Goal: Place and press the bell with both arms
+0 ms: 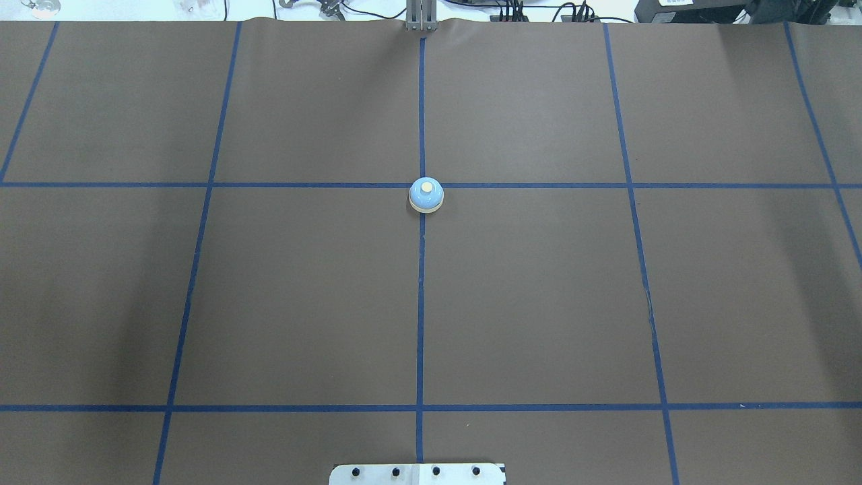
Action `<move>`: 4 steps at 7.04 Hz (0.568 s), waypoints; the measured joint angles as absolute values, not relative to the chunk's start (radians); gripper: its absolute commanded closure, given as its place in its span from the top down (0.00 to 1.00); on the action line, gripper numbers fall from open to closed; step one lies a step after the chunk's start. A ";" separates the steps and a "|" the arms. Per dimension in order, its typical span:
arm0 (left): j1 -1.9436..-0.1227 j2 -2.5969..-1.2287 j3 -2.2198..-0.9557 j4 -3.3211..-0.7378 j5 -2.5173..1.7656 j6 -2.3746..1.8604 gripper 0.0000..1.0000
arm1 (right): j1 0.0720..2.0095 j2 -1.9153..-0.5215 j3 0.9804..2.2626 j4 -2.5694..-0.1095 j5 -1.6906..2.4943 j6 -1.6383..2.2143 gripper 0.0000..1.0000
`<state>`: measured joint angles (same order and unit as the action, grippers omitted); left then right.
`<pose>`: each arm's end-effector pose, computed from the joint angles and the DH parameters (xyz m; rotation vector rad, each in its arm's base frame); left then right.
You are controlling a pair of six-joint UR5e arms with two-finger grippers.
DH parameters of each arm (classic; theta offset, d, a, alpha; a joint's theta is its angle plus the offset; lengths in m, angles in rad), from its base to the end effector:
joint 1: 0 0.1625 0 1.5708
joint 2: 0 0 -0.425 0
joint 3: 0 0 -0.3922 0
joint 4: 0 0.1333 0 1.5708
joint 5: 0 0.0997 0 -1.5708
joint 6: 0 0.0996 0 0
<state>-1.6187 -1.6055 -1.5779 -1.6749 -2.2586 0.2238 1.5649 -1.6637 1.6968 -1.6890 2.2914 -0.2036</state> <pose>-0.0947 -0.5125 0.6325 0.2323 0.6626 0.2188 0.0650 -0.4459 0.6557 -0.0099 -0.7256 -0.1696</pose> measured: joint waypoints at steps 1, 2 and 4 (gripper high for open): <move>-1.618 -1.586 -1.619 -1.647 -2.260 0.193 1.00 | 1.569 -1.670 1.682 -1.689 2.309 -0.203 1.00; -1.617 -1.569 -1.641 -1.636 -2.260 0.176 1.00 | 1.572 -1.673 1.678 -1.689 2.325 -0.202 1.00; -1.617 -1.559 -1.642 -1.630 -2.261 0.169 1.00 | 1.574 -1.669 1.683 -1.688 2.339 -0.198 1.00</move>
